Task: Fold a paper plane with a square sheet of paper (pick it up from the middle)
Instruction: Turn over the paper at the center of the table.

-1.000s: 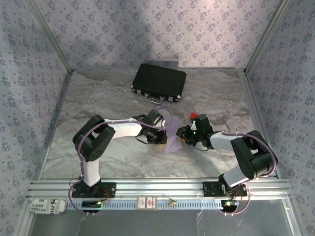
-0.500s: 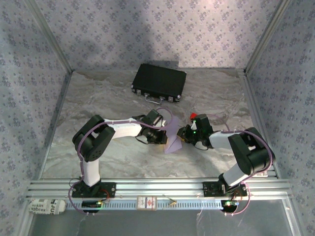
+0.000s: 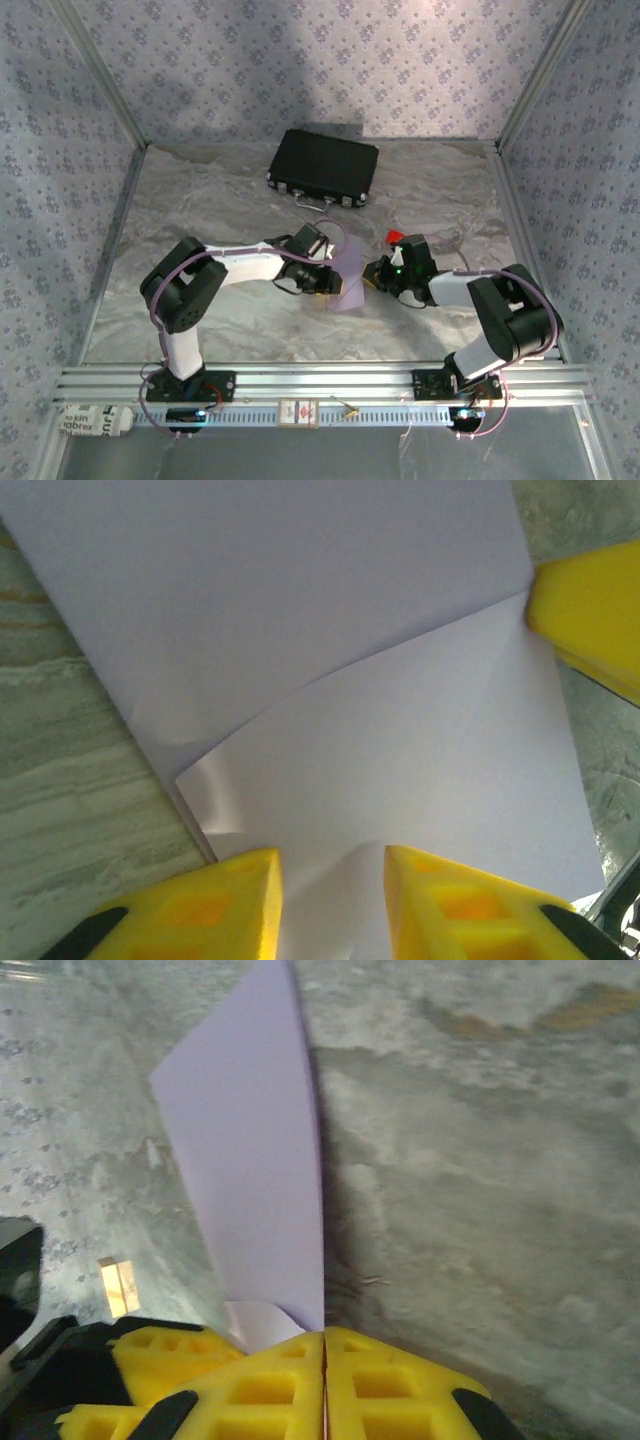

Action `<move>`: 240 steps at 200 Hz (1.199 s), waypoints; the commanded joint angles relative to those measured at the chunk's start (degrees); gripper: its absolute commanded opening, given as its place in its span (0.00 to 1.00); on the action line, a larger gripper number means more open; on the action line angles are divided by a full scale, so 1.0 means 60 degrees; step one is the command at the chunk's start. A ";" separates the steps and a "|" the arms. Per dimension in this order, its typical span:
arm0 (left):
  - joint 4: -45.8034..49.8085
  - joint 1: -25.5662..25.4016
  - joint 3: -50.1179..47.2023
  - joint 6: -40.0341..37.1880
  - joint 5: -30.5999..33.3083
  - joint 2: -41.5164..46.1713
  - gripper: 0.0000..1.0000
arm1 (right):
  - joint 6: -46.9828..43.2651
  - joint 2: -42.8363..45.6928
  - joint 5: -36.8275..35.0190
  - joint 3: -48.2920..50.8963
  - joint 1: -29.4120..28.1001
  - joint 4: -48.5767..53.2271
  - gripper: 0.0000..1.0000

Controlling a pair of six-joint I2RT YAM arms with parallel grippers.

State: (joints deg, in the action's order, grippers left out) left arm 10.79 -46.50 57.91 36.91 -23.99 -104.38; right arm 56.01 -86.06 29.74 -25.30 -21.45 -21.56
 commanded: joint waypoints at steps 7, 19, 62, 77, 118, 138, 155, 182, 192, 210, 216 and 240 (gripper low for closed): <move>-0.0062 0.0019 -0.0217 0.0093 0.0384 0.0794 0.39 | -0.0533 0.0592 0.0185 -0.0042 0.0118 0.0225 0.08; -0.0101 0.0027 -0.0282 0.0092 0.0562 0.0978 0.39 | -0.0707 0.0756 0.0187 -0.0088 0.0156 0.0458 0.07; -0.0040 0.0065 -0.0298 0.0173 0.0761 0.1400 0.39 | -0.0830 0.1026 0.0357 -0.0132 0.0230 0.0701 0.05; -0.0044 0.0077 -0.0389 0.0199 0.1067 0.1623 0.40 | -0.1067 0.1250 0.0211 -0.0290 0.0200 0.1247 0.05; -0.0153 0.0284 -0.0768 0.0403 0.1564 0.2213 0.40 | -0.2247 0.1944 -0.0525 -0.1187 0.0047 0.3610 0.02; -0.0289 0.0436 -0.1010 0.0542 0.1691 0.2516 0.40 | -0.2838 0.2178 -0.0963 -0.1690 -0.0129 0.4737 0.01; -0.0459 0.0596 -0.1243 0.0707 0.1811 0.2802 0.39 | -0.3253 0.2326 -0.1500 -0.2265 -0.0321 0.5840 0.00; -0.0639 0.0849 -0.1604 0.0897 0.1996 0.3258 0.39 | -0.4109 0.2384 -0.2641 -0.3305 -0.0711 0.7487 0.00; -0.0667 0.0956 -0.1714 0.0938 0.2089 0.3392 0.39 | -0.4296 0.2313 -0.3117 -0.3713 -0.0882 0.8094 0.00; -0.0713 0.1149 -0.1933 0.1050 0.2213 0.3635 0.39 | -0.4443 0.2110 -0.4006 -0.4381 -0.1196 0.8947 0.00; -0.0741 0.1215 -0.2022 0.1103 0.2247 0.3734 0.39 | -0.4417 0.2025 -0.4298 -0.4573 -0.1312 0.9141 0.00; -0.0829 0.1504 -0.2402 0.1390 0.2427 0.4094 0.39 | -0.4402 0.1486 -0.5587 -0.5450 -0.1831 1.0250 0.00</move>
State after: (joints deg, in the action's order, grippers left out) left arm 6.98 -38.87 45.45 43.05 -11.38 -82.63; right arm 31.73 -74.06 7.31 -53.06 -29.89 27.94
